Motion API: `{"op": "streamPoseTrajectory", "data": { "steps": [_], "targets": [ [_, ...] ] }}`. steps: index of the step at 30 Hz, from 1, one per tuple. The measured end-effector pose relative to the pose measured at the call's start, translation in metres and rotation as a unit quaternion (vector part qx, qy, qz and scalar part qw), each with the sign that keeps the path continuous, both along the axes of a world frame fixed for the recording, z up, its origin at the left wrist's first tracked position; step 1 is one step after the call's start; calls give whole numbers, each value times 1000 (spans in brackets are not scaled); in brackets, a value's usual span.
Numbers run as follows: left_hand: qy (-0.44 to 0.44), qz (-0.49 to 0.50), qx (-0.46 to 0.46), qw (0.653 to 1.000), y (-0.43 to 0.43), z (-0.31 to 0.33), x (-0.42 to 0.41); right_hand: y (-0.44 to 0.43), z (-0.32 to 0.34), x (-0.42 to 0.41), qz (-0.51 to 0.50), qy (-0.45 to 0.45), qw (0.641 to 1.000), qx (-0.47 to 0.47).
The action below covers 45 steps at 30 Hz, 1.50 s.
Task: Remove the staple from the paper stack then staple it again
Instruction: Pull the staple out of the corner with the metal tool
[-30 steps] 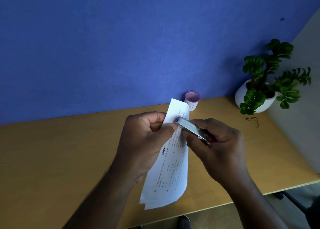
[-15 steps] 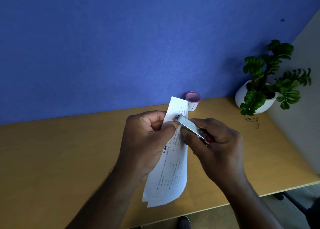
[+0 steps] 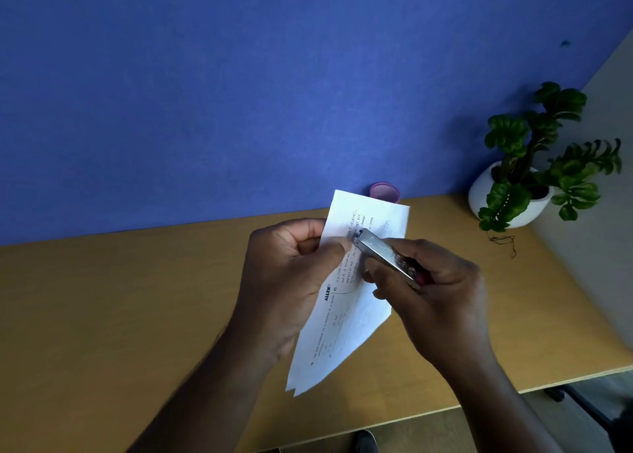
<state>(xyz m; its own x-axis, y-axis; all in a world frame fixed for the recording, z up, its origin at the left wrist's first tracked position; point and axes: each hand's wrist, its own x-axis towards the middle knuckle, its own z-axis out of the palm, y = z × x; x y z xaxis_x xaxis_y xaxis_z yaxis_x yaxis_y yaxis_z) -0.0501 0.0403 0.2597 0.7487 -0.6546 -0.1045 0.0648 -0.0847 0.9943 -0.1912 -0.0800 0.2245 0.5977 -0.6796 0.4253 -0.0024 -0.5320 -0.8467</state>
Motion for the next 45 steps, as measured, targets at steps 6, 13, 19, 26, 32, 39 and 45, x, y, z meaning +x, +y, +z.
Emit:
{"op": "streamPoseTrajectory", "data": {
  "steps": [6,13,19,26,32,39,45],
  "targets": [
    [-24,-4,-3,1000,0,2,-1,1,3,2,-25,27,996,-84],
    [-12,-5,-25,1000,0,3,-2,0,1,4,-28,30,991,-127],
    [-17,-4,-21,1000,0,4,-1,-2,-1,4,-28,25,989,-140],
    [-13,-17,-19,1000,-1,4,0,-3,-3,4,-40,20,986,-161],
    [-23,-26,-25,999,1,0,4,-5,-2,3,-41,47,975,-214],
    [-24,-15,-35,999,0,3,2,-7,0,3,-30,44,973,-223],
    [19,-17,-29,999,-2,4,4,-10,5,0,9,43,973,-227]
  ]
}}
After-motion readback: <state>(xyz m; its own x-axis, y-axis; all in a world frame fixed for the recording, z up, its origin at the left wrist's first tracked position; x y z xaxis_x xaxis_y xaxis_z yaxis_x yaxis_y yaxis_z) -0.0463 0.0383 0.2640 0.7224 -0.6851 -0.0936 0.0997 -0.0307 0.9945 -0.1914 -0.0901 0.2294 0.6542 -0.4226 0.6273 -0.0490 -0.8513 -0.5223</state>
